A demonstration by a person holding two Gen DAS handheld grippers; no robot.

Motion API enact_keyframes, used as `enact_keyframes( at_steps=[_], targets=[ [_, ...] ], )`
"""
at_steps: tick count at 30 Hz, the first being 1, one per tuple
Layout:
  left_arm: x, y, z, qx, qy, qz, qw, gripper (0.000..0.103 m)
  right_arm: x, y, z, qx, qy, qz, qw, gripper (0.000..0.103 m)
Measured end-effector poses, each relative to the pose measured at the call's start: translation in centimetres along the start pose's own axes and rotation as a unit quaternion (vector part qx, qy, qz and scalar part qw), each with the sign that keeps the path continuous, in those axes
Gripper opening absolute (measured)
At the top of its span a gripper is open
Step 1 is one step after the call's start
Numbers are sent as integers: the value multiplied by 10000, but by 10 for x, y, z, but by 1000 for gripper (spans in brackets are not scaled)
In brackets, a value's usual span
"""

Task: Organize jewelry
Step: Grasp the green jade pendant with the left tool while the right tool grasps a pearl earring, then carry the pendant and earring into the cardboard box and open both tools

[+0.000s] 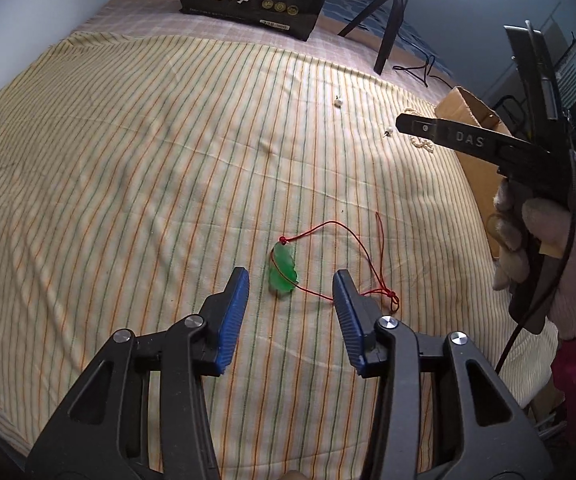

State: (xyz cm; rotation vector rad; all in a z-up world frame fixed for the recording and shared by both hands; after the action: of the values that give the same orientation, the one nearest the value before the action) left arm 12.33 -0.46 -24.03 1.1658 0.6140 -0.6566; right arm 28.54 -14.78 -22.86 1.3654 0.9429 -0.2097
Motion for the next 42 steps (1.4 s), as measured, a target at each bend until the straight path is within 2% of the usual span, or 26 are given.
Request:
enact_keyframes(
  at_steps=[14,20,26,29,35,42],
  targets=[
    [17,-3,-1,-95,-6,-128,9999,44,25,-9,1,-205,-205,-176,9994,20],
    [23,-2,-3,-121,86,-102,9998,35,31,-14,0,-299,-204,-201,9991,18],
    [28,-3,-1,226,320,0,9992,22,33,-13,1,-301,-190,-184,9992,16],
    [28,-3,-2,249,344,40,9991,15,34,-13,1,-290,-174,-165,9993,13],
    [28,-3,-4,195,313,63,9993,15,34,-13,3,-297,-166,-173,9993,4],
    [26,-3,-6,97,272,79,9996,15,31,-10,2,-286,-157,-112,9994,2]
  ],
)
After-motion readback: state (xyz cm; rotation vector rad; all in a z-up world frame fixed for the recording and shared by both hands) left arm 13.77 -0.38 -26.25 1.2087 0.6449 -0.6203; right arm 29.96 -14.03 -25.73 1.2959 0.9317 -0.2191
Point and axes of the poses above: each gripper's, at about its wrist camera, not at the fingertips, and x roughly the way its jaws point, z to its right, y to its top, the point moved 6 cm from there along x, roughly the way its jaws point, and after that the axes turned 14 degrees about z, right-handed, at the moved point
